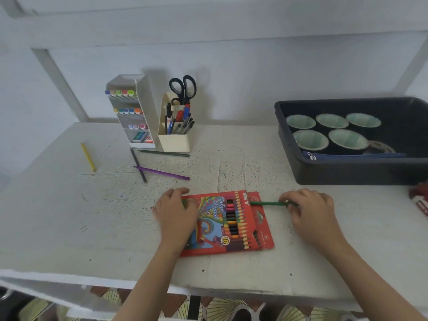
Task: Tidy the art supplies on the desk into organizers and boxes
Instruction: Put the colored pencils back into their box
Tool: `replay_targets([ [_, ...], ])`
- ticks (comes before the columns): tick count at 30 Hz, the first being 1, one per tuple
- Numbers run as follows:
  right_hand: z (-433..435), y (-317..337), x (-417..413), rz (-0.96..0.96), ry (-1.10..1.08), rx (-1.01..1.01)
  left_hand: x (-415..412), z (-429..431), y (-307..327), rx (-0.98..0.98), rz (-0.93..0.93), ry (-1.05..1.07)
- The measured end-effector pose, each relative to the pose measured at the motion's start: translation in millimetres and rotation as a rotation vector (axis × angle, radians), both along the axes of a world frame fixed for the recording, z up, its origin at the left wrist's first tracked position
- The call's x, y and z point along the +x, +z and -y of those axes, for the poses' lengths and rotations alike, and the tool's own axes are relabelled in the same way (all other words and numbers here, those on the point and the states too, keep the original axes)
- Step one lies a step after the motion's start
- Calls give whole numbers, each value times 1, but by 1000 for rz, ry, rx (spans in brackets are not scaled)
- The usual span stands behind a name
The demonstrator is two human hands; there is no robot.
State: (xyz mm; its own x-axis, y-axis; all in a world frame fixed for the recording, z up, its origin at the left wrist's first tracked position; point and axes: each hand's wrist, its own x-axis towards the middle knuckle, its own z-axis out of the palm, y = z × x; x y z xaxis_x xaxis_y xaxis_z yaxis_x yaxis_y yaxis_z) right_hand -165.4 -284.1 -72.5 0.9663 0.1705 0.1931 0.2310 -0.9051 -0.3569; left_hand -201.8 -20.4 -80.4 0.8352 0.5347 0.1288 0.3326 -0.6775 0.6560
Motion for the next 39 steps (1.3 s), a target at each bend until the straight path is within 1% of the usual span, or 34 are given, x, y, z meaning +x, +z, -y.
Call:
replay_targets([
  [3,-6,-1,2,-13,41,-12,-3,-2,0,-120,109,-36],
  [7,-20,-2,7,-10,108,-30,-4,0,-3,-117,132,-46],
  [12,-46,-1,8,79,145,42,-4,0,-6,-114,135,-56],
  [14,-55,-2,6,112,101,59,-3,0,-6,-115,143,-58],
  [16,-61,-4,2,91,5,74,-3,0,-5,-117,151,-59],
  [19,-64,-9,-6,-37,-161,40,-3,0,-6,-117,164,-60],
  [21,-64,-13,-13,-125,-205,23,-3,0,-7,-119,167,-57],
  [24,-65,-15,-16,-207,-159,103,-2,0,-8,-120,167,-60],
  [28,-70,-16,-19,-199,-53,137,-3,0,-9,-121,165,-62],
  [31,-75,-14,-25,-274,24,255,-3,0,-9,-128,169,-66],
  [32,-76,-14,-27,-276,44,277,-3,-1,-9,-130,171,-65],
  [35,-77,-14,-27,-195,35,248,-3,0,-9,-136,175,-64],
  [39,-78,-13,-31,-212,50,336,-3,-1,-10,-139,184,-70],
])
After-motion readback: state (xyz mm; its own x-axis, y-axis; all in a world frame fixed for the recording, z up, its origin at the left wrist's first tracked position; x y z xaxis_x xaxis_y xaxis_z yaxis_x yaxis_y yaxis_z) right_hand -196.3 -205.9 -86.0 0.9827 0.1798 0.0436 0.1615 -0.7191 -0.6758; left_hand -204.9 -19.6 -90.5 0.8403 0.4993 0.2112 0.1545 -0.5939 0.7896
